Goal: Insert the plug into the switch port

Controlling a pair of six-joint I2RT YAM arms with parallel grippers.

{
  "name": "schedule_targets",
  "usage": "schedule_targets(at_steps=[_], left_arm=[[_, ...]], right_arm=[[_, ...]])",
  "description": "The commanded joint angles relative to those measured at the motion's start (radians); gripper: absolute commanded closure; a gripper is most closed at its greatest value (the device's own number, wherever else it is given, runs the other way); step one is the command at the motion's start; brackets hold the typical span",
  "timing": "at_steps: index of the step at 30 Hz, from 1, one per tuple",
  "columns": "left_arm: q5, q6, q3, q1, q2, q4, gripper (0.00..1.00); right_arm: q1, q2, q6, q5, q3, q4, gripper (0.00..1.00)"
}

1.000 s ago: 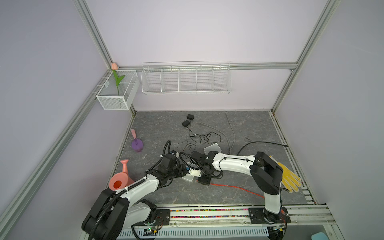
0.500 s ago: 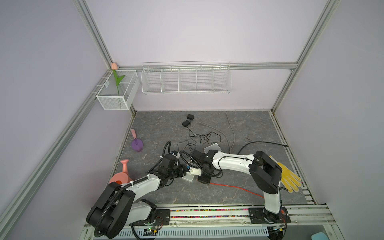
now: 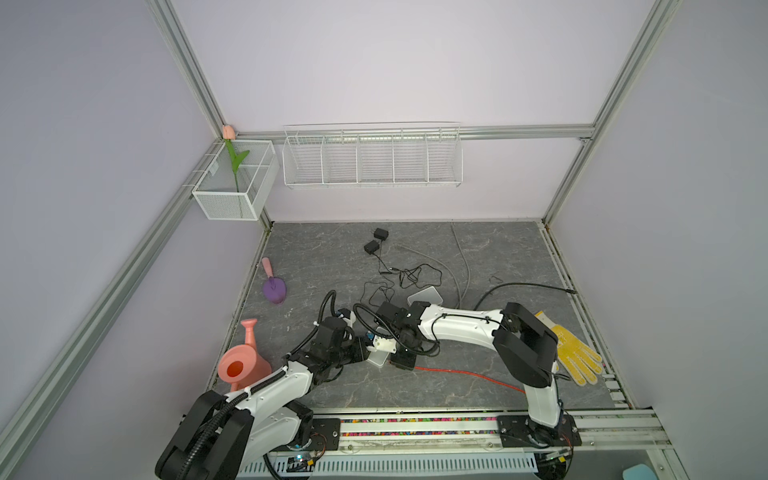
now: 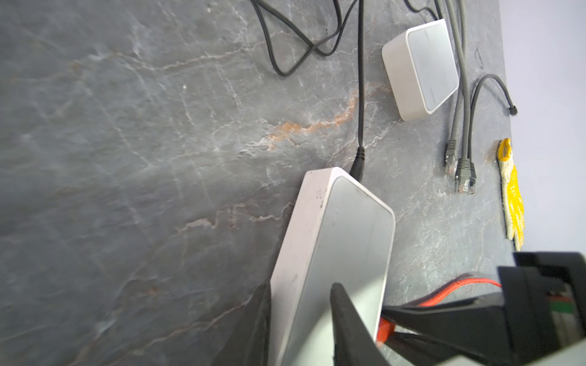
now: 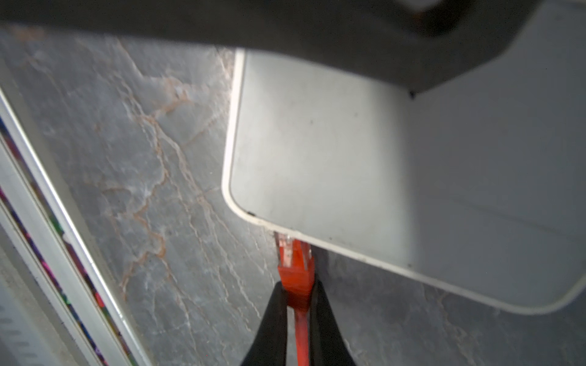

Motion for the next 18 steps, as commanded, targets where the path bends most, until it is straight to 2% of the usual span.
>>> schedule_targets(at_steps=[1, 13, 18], left_arm=[[0.040, -0.013, -0.014, -0.011, -0.018, -0.026, 0.68], [0.077, -0.018, -0.042, -0.012, -0.006, 0.013, 0.69], [0.076, -0.025, -0.042, -0.011, -0.037, 0.006, 0.69]], right_arm=[[0.003, 0.017, 0.025, -0.002, 0.031, 0.062, 0.93], [-0.003, -0.007, 0.073, -0.012, 0.026, 0.067, 0.93], [-0.002, -0.010, 0.103, -0.050, 0.018, 0.077, 0.93]])
